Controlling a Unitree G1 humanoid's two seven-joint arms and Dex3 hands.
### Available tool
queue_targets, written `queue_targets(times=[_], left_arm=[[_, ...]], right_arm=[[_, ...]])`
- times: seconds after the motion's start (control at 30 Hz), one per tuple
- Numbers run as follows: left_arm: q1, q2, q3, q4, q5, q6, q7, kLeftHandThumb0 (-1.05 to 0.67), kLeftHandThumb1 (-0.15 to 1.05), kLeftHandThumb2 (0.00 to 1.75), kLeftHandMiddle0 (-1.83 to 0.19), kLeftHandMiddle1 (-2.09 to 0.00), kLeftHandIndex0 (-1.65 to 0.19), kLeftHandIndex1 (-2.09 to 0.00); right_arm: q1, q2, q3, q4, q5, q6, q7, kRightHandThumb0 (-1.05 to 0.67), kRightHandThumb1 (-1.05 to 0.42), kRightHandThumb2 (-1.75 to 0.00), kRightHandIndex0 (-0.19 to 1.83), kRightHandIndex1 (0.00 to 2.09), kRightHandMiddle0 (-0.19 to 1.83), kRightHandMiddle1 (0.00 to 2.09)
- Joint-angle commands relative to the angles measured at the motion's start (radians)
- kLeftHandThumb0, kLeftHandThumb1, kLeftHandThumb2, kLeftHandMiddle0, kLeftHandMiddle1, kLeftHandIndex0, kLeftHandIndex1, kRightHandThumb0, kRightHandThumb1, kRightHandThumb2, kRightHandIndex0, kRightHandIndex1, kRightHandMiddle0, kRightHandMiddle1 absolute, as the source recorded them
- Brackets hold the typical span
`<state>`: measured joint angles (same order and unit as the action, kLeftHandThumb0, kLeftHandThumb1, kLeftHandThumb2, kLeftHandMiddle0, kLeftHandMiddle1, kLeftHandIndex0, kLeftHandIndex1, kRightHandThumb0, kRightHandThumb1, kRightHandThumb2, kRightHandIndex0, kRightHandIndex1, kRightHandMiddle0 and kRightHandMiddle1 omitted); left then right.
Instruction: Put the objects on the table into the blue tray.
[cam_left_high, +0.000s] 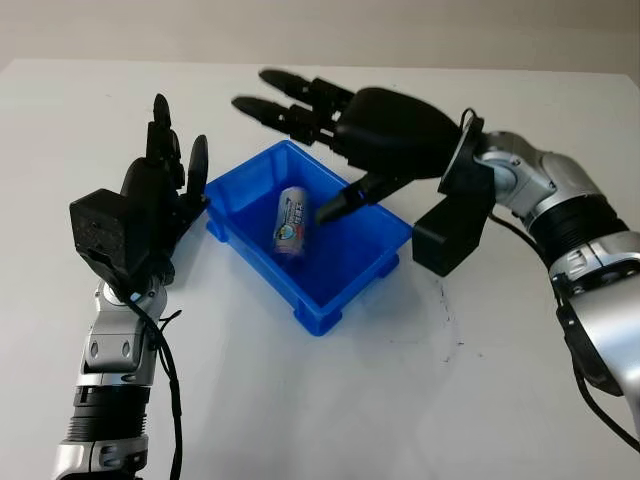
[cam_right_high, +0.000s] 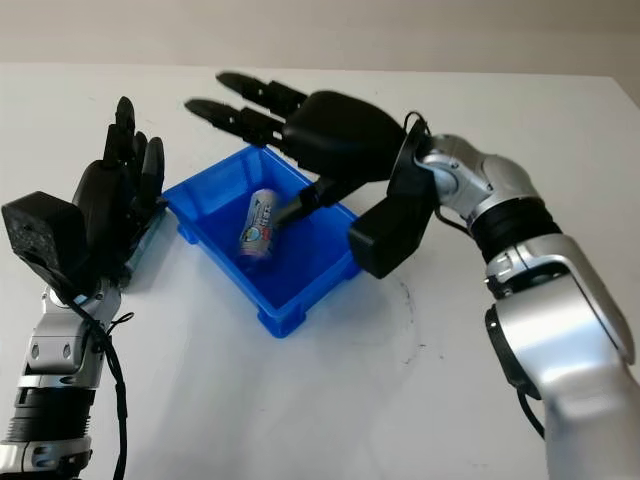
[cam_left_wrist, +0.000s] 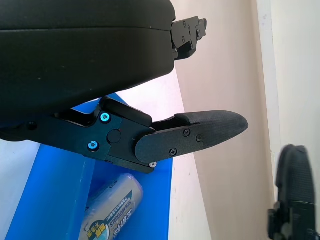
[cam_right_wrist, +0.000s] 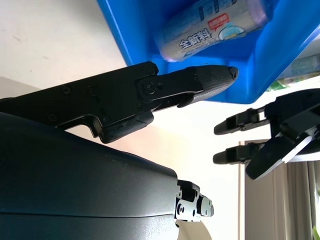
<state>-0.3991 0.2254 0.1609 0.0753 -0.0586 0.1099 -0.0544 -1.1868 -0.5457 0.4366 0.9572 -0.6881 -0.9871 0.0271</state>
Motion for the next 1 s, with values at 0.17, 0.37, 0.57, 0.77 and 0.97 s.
queue_targets(times=[0.17,0.37,0.57,0.77,0.97], left_arm=[[-0.002,0.003,0.001,-0.001,0.003,-0.012,0.001,-0.8,1.05,0.61,0.19,0.0,0.19,0.0],[-0.004,0.007,0.004,-0.003,0.001,-0.009,-0.003,-0.81,1.05,0.61,0.19,0.0,0.19,0.0],[-0.008,0.018,0.0,0.001,0.014,-0.003,-0.002,-0.81,1.05,0.62,0.19,0.0,0.19,0.0],[-0.011,0.022,0.004,-0.011,0.017,0.012,0.0,-0.81,1.05,0.62,0.19,0.0,0.19,0.0],[-0.016,0.024,0.009,-0.007,0.014,0.007,-0.001,-0.81,1.05,0.62,0.19,0.0,0.19,0.0]], right_arm=[[0.054,0.013,-0.134,-0.032,0.192,0.132,0.047,-0.84,-1.05,-0.48,-0.19,0.0,-0.19,0.0],[0.189,0.074,-0.319,-0.181,0.531,0.416,0.206,-0.88,-1.05,-0.66,-0.19,0.0,-0.19,0.0],[0.351,0.128,-0.453,-0.426,0.763,0.812,0.287,-0.83,-1.05,-0.67,-0.19,0.0,-0.19,0.0],[0.473,0.136,-0.507,-0.589,0.814,0.98,0.289,-0.82,-1.05,-0.71,-0.19,0.0,-0.19,0.0],[0.542,0.162,-0.537,-0.674,0.843,1.083,0.278,-0.81,-1.05,-0.71,-0.19,0.0,-0.19,0.0]])
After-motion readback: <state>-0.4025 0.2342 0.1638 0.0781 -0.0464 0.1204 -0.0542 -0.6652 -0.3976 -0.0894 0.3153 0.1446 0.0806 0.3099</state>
